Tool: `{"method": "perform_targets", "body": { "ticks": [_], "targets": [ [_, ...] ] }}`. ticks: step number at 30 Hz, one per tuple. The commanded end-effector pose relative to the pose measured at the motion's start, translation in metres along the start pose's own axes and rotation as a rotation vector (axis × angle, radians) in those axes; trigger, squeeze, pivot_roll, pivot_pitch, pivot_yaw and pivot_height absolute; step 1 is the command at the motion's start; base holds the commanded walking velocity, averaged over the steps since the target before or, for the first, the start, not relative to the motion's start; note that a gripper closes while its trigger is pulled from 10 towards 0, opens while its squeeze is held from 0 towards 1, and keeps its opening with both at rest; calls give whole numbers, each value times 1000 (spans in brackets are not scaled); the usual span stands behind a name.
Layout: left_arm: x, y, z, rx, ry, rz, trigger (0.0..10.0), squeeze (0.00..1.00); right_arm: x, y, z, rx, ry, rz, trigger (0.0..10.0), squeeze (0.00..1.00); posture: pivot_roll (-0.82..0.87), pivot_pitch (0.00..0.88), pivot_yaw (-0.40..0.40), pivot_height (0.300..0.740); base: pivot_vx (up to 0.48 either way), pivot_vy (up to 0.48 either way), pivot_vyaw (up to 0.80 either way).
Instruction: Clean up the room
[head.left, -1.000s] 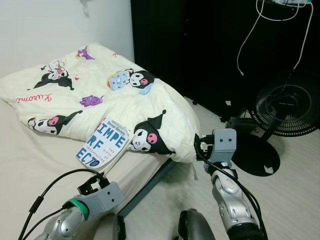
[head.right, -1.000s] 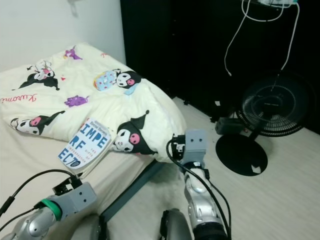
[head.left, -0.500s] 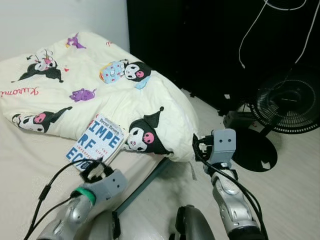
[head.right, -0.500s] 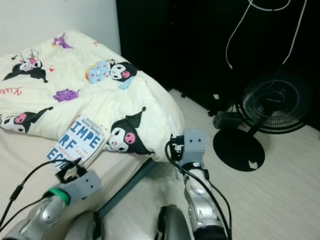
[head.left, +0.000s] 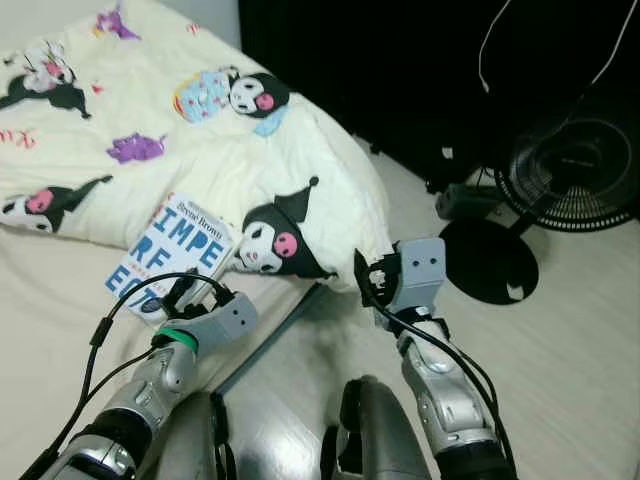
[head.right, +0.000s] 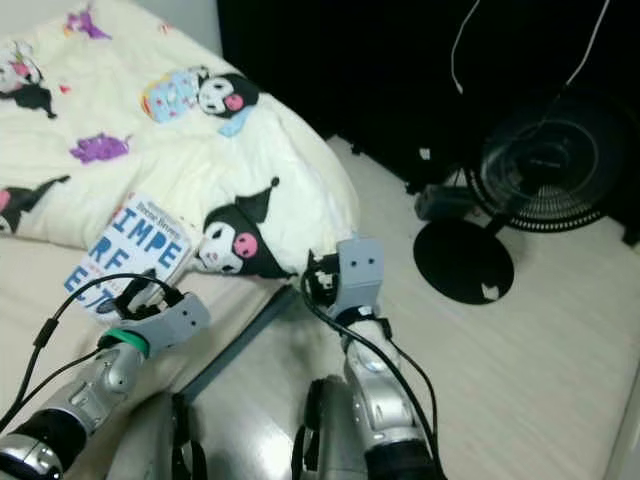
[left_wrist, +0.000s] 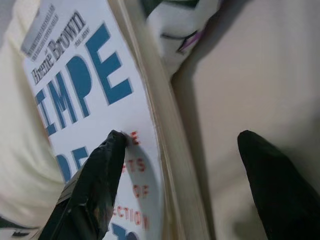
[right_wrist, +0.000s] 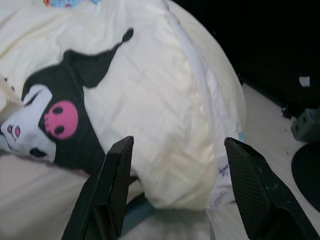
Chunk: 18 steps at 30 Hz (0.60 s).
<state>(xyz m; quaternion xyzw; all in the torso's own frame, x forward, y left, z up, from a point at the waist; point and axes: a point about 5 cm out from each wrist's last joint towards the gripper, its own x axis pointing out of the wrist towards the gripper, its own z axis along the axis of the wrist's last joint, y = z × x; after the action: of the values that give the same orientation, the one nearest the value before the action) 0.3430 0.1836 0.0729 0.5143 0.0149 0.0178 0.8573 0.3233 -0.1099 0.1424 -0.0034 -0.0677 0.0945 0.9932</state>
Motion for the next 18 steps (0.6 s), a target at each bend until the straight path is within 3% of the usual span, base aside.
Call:
{"method": "perform_targets", "body": {
  "ticks": [1,8,11,12,13,14,15,16,18],
  "targets": [
    [-4,-1,-14,52,59,28,10000,0,-6,1,-6,11,34,3,10000,0,-111,383,-37,610,0,0,0],
    [4,21,-19,173,46,174,10000,0,-10,5,-4,18,43,18,10000,0,-128,419,-49,610,0,0,0],
    [5,27,-24,195,73,177,10000,0,-11,6,-3,20,47,21,10000,0,-131,425,-51,610,0,0,0],
    [5,30,-28,201,92,174,8157,0,-11,7,-2,21,48,22,10000,0,-137,432,-54,610,0,0,0],
    [5,30,-28,201,92,174,8157,0,-11,7,-2,21,48,22,10000,0,-137,432,-54,610,0,0,0],
    [6,34,-33,210,117,183,5922,0,-12,8,-1,21,50,23,10000,0,-143,438,-54,610,0,0,0],
    [6,34,-33,210,117,183,5922,0,-12,8,-1,21,50,23,10000,0,-143,438,-54,610,0,0,0],
    [6,40,-39,215,150,208,0,0,-12,8,0,22,52,24,10000,0,-144,442,-55,610,0,0,0],
    [5,47,-46,197,194,238,0,0,-13,8,0,22,55,23,10000,0,-143,442,-55,610,0,0,0]
  ]
}}
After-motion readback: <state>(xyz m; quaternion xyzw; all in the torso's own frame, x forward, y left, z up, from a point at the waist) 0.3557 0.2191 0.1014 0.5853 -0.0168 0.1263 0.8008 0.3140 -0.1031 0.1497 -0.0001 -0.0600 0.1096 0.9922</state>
